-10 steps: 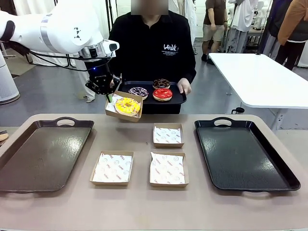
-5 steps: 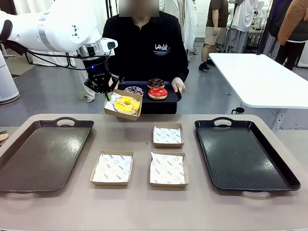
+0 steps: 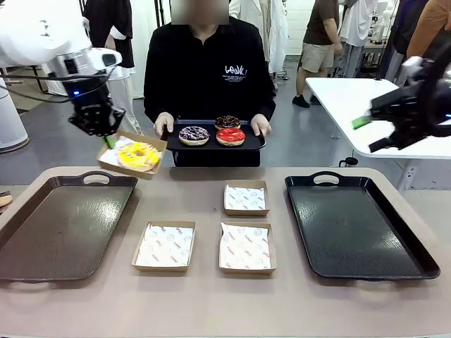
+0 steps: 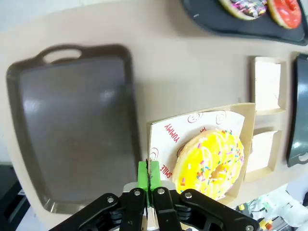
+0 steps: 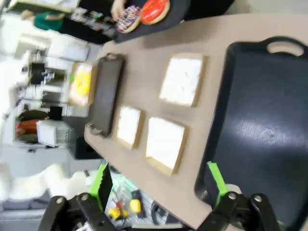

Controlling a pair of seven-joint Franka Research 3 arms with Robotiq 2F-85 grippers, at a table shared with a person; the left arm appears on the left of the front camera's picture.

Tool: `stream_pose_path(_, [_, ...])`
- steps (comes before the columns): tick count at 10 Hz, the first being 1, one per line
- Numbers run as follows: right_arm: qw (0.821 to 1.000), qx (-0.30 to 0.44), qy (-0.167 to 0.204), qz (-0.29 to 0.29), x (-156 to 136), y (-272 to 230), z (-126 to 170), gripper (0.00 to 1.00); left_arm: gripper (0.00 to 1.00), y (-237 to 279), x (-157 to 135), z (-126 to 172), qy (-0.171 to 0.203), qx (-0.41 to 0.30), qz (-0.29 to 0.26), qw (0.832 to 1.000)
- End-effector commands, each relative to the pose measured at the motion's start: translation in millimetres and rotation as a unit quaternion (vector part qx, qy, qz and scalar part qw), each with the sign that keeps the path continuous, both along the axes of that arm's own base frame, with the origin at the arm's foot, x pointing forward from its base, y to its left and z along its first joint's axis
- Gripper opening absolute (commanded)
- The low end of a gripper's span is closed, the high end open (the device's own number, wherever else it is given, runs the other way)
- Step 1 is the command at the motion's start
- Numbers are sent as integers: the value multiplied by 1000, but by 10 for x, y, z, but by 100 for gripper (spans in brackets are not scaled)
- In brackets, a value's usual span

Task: Individually package the donuts and arrange them on the tray.
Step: Place the picked Paper togo box on the Handle tray while simultaneously picking up another Paper togo box from the table with the other hand.

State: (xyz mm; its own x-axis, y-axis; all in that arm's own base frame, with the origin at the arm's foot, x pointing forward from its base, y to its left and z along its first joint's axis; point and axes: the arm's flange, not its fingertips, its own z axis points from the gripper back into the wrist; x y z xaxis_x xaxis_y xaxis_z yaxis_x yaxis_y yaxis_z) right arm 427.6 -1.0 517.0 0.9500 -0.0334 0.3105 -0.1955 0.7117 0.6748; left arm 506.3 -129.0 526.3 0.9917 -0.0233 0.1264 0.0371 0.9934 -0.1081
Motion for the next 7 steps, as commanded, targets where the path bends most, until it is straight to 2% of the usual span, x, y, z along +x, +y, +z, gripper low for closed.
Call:
stream_pose_path(1, [996,-79,36,-23,547,277,-288,100,1,348,-188,-55,1,8,11,1000])
stream_pose_path(5, [985,-167,52,-2,678,1129,-844,100,1,903,-376,-227,5,21,47,999])
stream_pose_path(7, [983,-174,55,5,614,1171,-786,100,1,1031,-353,-299,5,28,57,998])
